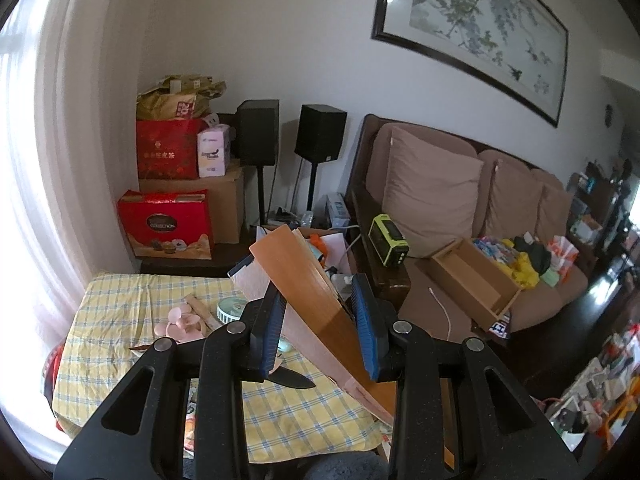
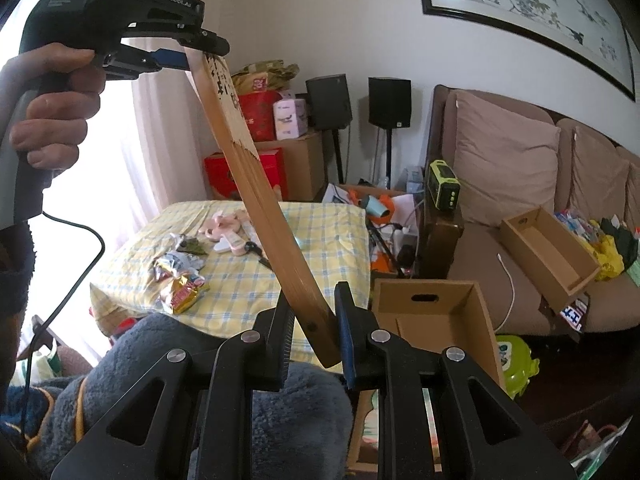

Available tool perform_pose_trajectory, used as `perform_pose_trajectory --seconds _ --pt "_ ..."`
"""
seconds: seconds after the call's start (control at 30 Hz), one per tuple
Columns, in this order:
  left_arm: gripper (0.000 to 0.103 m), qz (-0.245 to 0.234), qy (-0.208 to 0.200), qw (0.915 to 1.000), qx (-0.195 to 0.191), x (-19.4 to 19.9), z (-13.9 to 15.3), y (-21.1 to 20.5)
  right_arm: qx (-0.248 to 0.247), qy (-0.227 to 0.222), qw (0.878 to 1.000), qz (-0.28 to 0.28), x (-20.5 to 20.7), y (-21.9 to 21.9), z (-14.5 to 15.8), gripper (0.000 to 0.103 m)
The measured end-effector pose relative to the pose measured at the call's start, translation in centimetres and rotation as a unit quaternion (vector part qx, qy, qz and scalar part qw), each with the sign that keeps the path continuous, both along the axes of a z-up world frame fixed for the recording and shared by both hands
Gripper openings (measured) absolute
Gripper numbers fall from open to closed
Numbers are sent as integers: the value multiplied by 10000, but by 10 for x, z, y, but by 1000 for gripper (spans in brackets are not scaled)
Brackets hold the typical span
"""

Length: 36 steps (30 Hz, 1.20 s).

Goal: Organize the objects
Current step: 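Turn with the board held in both tools toward the cardboard box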

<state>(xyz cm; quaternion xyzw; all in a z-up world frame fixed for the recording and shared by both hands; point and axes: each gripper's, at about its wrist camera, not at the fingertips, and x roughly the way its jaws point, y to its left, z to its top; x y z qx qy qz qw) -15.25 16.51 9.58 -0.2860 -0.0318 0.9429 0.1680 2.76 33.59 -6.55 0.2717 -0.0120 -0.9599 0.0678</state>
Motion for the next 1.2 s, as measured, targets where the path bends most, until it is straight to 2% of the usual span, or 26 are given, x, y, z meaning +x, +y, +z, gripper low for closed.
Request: perform_pose_trajectory --seconds 1.2 --pt "31 -352 -109 9990 -238 -4 -9 54 -192 -184 9990 -361 -1 42 -10 19"
